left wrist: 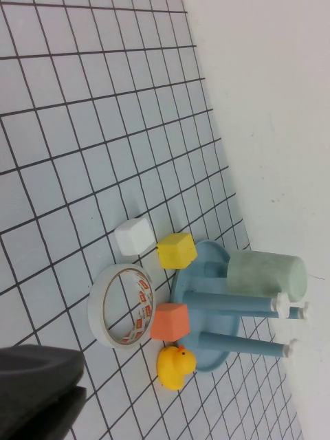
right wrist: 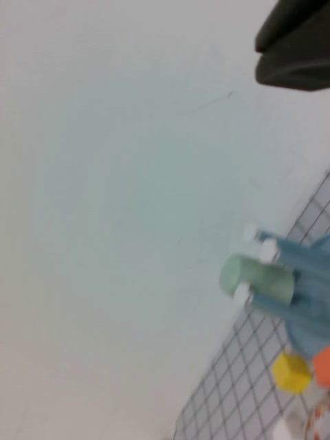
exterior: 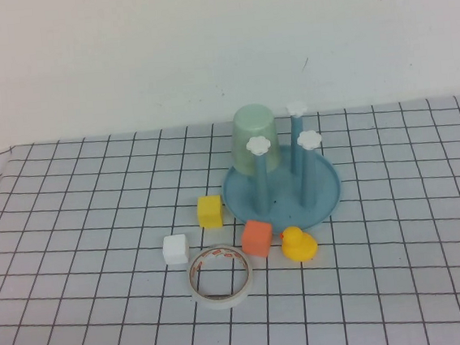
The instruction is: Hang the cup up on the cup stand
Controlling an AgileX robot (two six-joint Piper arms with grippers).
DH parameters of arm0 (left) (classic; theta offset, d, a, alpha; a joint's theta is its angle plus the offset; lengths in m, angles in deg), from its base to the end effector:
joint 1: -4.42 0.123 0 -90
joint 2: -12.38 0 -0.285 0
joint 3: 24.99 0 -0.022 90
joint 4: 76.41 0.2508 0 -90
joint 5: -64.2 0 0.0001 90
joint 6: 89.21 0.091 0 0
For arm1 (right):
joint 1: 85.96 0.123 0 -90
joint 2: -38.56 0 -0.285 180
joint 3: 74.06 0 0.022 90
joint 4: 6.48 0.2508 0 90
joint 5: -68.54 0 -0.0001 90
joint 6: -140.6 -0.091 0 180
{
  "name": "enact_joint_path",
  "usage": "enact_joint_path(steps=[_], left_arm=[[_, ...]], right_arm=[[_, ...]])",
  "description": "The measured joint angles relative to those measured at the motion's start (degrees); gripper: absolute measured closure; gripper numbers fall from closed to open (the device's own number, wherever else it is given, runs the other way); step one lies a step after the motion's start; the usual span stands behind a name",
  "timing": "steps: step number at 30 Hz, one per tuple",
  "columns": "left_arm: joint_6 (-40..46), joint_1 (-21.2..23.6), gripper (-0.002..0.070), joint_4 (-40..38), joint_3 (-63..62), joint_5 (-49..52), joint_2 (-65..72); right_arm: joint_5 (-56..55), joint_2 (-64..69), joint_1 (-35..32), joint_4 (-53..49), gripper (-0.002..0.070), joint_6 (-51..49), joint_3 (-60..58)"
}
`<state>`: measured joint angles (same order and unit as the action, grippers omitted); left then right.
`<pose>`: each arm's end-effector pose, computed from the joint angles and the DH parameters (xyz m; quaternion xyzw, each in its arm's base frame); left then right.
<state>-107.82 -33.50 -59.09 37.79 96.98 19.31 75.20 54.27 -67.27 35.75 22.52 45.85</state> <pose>0.0349 -0.0085 0.2473 0.1763 0.7520 -0.1673 0.6127 0.0478 0.0237 0.2975 -0.2418 0.6011 0.0173 0.7615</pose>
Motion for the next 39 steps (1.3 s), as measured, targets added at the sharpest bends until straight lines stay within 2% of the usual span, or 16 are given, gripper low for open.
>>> enact_joint_path(steps=[3,8,11,16,19,22,26,33,39], left_arm=[[0.0,0.0,0.0676,0.0,0.0,0.0,0.0],[0.0,0.0,0.0676,0.0,0.0,0.1,0.0],[0.0,0.0,0.0676,0.0,0.0,0.1,0.0],[0.0,0.0,0.0676,0.0,0.0,0.1,0.0],[0.0,0.0,0.0676,0.0,0.0,0.1,0.0],[0.0,0.0,0.0676,0.0,0.0,0.1,0.0],[0.0,0.0,0.0676,0.0,0.0,0.1,0.0],[0.0,0.0,0.0676,0.0,0.0,0.1,0.0],[0.0,0.0,0.0676,0.0,-0.1,0.1,0.0]], right_arm=[[-7.7,-0.1,0.0,0.6,0.0670,0.2,-6.1],[-10.0,-0.1,-0.7,2.3,0.0671,-2.9,-11.1],[-9.7,-0.1,-4.0,-8.8,0.0671,-19.0,-13.9],[-1.5,-2.4,-13.6,-41.5,0.0671,-57.4,-15.2],[2.6,-5.3,-19.2,-50.9,0.0673,-67.4,-15.2],[5.6,-7.6,-25.1,-53.0,0.0674,-70.0,-15.8],[7.3,-8.6,-28.8,-52.9,0.0675,-69.1,-18.1],[9.0,-8.6,-23.9,-52.5,0.0675,-68.9,-18.7],[12.0,-8.6,-22.8,-52.3,0.0675,-69.1,-18.5]])
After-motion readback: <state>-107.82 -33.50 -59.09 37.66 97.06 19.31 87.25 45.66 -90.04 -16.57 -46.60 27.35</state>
